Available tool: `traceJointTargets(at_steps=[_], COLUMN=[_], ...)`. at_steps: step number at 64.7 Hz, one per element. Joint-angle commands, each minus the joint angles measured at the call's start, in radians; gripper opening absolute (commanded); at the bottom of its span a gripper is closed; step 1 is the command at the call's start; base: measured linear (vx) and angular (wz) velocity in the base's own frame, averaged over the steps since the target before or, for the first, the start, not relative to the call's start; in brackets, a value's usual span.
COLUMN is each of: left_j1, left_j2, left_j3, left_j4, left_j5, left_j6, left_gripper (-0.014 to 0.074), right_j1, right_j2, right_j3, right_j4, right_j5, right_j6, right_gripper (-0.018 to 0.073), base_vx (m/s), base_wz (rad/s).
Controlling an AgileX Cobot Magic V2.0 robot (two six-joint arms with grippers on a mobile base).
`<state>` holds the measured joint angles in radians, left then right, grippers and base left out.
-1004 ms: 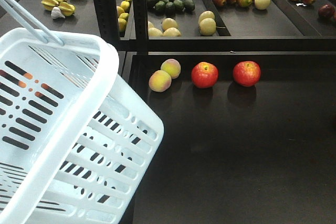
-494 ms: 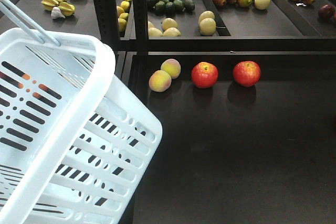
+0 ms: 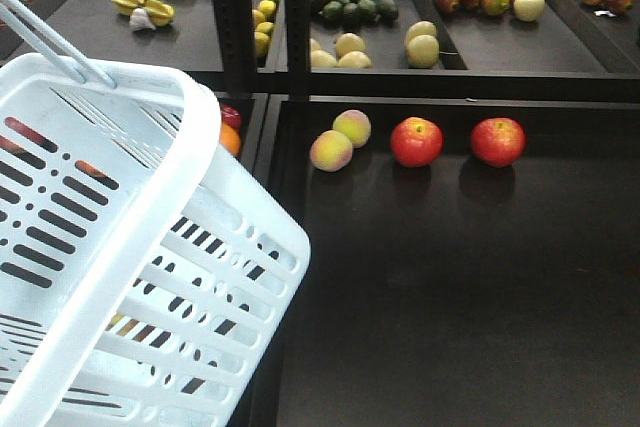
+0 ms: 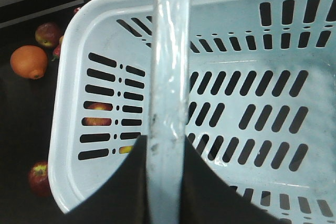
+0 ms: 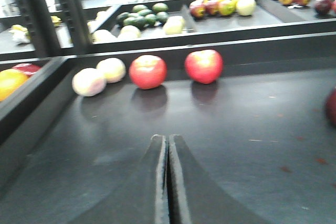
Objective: Pick three apples into basket with both arms
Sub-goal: 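Hold the basket up with the left gripper while the base turns away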
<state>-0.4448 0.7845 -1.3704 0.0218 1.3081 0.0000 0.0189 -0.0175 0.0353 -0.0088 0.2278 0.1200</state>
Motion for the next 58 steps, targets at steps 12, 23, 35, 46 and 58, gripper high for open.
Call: traceJointTargets(at_steps=[12, 23, 35, 46, 58], left_j1=[-0.006, -0.006, -0.006, -0.006, -0.006], left_j2=[-0.002, -0.002, -0.002, -0.002, -0.002], left_j3=[-0.023, -0.023, -0.023, -0.023, -0.023], left_j4=[-0.005, -0.005, -0.005, -0.005, -0.005], left_j5=[-0.058, -0.058, -0.058, -0.058, -0.058], left_j6=[-0.013, -0.013, -0.013, -0.013, -0.013], left_gripper=[-0.0008, -0.0008, -0.0008, -0.0008, -0.0008], right_j1=[-0.008, -0.008, -0.008, -0.008, -0.008], right_j2=[-0.004, -0.004, -0.004, -0.004, -0.004], right_j3=[0.006, 0.006, 0.006, 0.006, 0.006], right_j4=[-0.002, -0.002, -0.002, -0.002, -0.002], right_j5=[-0.073, -0.073, -0.073, -0.073, -0.073], right_j6=[0.0, 0.0, 0.0, 0.0, 0.0], right_gripper=[-0.0009, -0.0009, -0.0009, -0.0009, -0.0009], base_vx=[-0.06, -0.07, -0.08, -0.1, -0.11], base_wz=[0.25, 0.29, 0.33, 0.38, 0.44])
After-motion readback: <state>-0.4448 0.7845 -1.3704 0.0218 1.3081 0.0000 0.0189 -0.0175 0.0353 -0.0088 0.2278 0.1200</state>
